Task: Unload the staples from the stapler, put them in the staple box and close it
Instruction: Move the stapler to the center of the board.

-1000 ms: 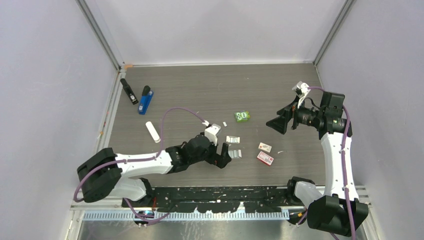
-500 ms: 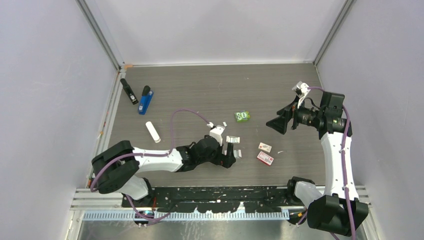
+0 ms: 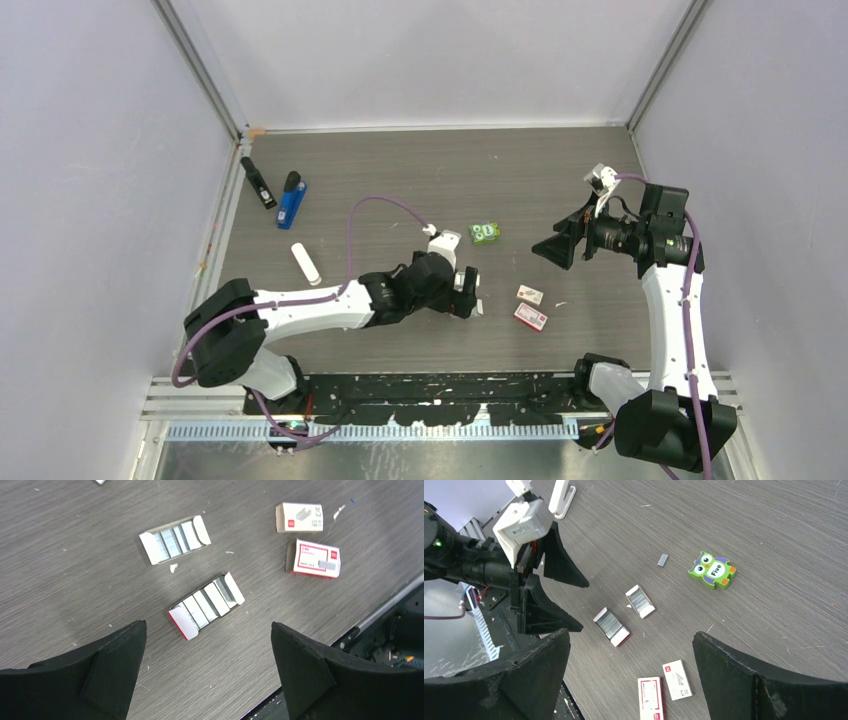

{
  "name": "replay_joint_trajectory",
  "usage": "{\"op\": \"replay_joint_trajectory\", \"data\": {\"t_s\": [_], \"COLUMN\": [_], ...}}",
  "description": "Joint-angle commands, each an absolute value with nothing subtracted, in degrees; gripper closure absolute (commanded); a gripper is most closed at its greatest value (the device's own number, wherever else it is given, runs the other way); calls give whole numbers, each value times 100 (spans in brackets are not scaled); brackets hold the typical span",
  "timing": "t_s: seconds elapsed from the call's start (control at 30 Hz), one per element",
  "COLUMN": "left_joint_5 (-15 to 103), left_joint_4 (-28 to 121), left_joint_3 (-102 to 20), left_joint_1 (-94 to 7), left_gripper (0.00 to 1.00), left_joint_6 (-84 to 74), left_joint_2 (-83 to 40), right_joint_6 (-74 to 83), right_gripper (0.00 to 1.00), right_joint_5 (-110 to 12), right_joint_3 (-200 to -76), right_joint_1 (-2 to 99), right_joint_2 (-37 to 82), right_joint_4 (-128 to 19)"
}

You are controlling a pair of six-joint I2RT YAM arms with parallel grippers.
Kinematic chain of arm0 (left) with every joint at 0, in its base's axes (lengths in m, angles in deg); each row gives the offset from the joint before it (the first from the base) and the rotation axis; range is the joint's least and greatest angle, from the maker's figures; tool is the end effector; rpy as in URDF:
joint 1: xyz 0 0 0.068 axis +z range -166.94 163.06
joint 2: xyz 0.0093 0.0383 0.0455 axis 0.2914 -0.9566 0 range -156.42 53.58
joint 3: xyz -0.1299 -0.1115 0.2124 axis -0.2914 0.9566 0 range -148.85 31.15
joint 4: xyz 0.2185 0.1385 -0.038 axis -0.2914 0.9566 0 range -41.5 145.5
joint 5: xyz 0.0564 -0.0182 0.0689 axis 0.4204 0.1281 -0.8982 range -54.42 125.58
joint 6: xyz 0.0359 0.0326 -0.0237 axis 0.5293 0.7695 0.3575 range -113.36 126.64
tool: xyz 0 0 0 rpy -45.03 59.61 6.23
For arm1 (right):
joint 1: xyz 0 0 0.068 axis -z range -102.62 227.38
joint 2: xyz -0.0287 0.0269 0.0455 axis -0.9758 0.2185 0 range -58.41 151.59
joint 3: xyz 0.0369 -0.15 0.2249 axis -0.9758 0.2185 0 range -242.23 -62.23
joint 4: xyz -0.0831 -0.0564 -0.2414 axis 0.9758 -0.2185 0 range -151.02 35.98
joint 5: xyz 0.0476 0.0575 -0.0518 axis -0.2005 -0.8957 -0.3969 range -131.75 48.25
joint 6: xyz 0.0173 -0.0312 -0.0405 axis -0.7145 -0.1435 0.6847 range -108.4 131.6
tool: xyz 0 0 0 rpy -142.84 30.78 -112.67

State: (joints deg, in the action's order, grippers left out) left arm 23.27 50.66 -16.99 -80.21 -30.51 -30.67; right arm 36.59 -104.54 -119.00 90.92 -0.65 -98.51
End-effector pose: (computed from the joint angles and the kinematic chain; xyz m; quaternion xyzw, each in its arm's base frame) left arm 0.1473 -0.2754 0.2128 0.1566 0.8820 -0.2716 0.3518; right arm 0.1905 -0.0133 0.3283 -0.2752 0.7664 0.3484 0.4644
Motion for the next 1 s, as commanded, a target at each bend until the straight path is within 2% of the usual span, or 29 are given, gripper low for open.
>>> {"op": "replay_joint_trajectory", "data": {"t_s": [0.0,0.17,0.43,0.53,0.67,0.8,0.87,0.9,0.97], "left_joint_5": [1659,1771,2073,1669,1052,937,1145,1276,1417], "left_joint_4": [6330,6287,5876,6087,6880,7145,7207,7336,7709], "left_joint_3": [-2314,-2355,-1918,-1894,-2117,-2169,-2198,-2259,-2464], "left_joint_1": [-8016,-7881,-7091,-6987,-6956,-6760,-6520,-6368,-5961], "left_gripper": [4,5,8,13,16,25,41,45,46], "left_joint_6": [-3384,-3521,-4085,-4377,-4416,-4341,-4228,-4160,-3900], "left_joint_2": [-3163,-2985,-2587,-2414,-2235,-1999,-1876,-1815,-1709], "right_joint_6": [4538,4527,4508,4509,4509,4509,4509,4509,4509], "right_gripper": [4,3,3,3,3,3,3,4,3], "right_joint_5": [-10818,-10880,-10904,-10897,-10879,-10819,-10805,-10793,-10780], "right_joint_3": [-12138,-12147,-12138,-12138,-12138,-12129,-12129,-12122,-12120], "right_joint_1": [9055,9036,8960,8937,8914,8853,8826,8817,8801], "right_joint_2": [-180,-201,-181,-181,-188,-157,-139,-134,-129], "right_joint_4": [-10508,-10530,-10518,-10521,-10520,-10514,-10505,-10500,-10508]}}
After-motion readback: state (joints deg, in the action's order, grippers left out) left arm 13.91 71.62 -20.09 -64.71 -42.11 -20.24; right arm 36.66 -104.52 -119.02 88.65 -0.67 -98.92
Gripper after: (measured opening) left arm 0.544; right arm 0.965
